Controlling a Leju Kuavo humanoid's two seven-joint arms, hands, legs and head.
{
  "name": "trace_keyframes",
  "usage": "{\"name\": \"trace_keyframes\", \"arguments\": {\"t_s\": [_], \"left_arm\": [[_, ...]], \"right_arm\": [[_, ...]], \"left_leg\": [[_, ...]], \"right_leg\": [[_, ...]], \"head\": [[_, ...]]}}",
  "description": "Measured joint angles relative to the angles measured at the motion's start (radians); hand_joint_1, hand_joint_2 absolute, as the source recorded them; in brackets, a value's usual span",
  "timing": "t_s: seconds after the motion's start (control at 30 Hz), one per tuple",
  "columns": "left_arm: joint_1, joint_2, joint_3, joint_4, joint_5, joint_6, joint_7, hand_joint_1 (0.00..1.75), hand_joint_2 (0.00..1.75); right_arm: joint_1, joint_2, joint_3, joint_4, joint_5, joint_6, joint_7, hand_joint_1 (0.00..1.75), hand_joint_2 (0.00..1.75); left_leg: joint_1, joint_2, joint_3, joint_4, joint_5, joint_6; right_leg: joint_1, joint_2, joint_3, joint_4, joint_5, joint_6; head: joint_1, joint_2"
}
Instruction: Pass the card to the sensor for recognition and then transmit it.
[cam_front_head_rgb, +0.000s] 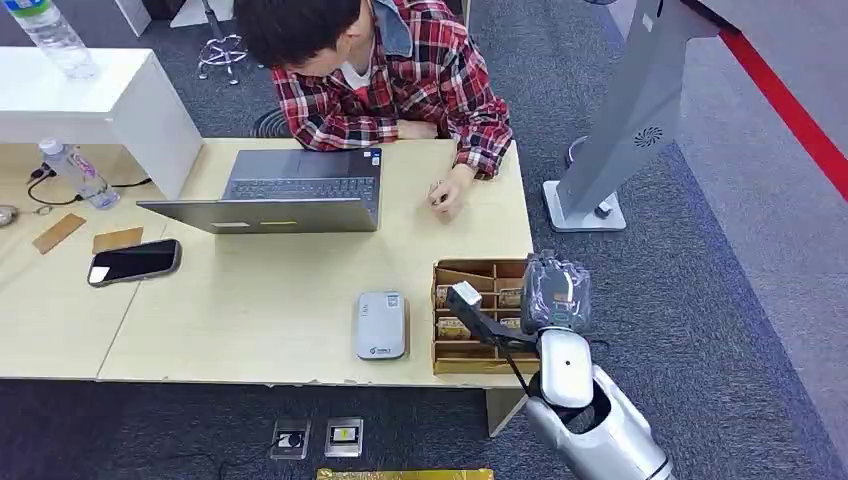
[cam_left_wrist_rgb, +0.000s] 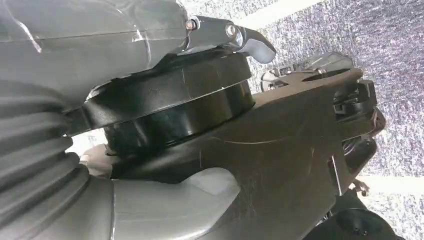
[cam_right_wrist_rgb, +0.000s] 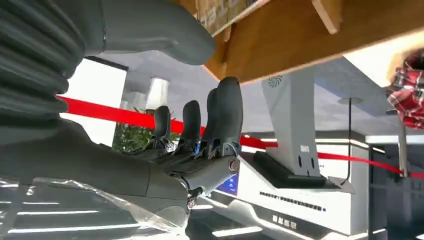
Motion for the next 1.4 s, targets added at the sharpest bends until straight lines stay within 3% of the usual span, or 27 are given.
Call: {"name": "trace_keyframes", "arguments": {"t_s": [0.47,0.63,0.7,0.83,0.87,1.4], "left_arm": [[0.0,0.0,0.0,0.0,0.0,0.001,0.0,0.0,1.75],[0.0,0.0,0.0,0.0,0.0,0.0,0.0,0.0,1.75],[0.0,0.0,0.0,0.0,0.0,0.0,0.0,0.0,1.75],[0.0,0.0,0.0,0.0,0.0,0.0,0.0,0.0,1.75],[0.0,0.0,0.0,0.0,0.0,0.0,0.0,0.0,1.75],[0.0,0.0,0.0,0.0,0.0,0.0,0.0,0.0,1.75]], "right_arm": [[0.013,0.011,0.001,0.052,-0.012,-0.013,-0.039,0.98,1.75],[0.012,0.018,0.001,0.069,-0.013,-0.018,-0.042,1.06,1.75],[0.011,0.02,0.001,0.074,-0.014,-0.019,-0.045,1.33,1.75],[0.01,0.024,0.001,0.082,-0.015,-0.023,-0.048,1.48,1.75],[0.01,0.025,0.001,0.084,-0.016,-0.024,-0.049,1.75,1.75],[0.011,0.027,-0.008,0.081,0.014,-0.055,-0.026,1.75,1.75]], "left_leg": [[0.0,0.0,0.0,0.0,0.0,0.0],[0.0,0.0,0.0,0.0,0.0,0.0],[0.0,0.0,0.0,0.0,0.0,0.0],[0.0,0.0,0.0,0.0,0.0,0.0],[0.0,0.0,0.0,0.0,0.0,0.0],[0.0,0.0,0.001,0.0,0.0,0.0]], "right_leg": [[0.0,0.0,0.0,0.0,0.0,0.0],[0.0,0.0,0.0,0.0,0.0,0.0],[0.0,0.0,0.0,0.0,0.0,0.0],[0.0,0.0,0.0,0.0,0.0,0.0],[0.0,0.0,0.0,0.0,0.0,0.0],[0.0,0.0,0.001,0.0,0.001,0.001]], "head": [[0.0,0.0],[0.0,0.0],[0.0,0.0],[0.0,0.0],[0.0,0.0],[0.0,0.0]]}}
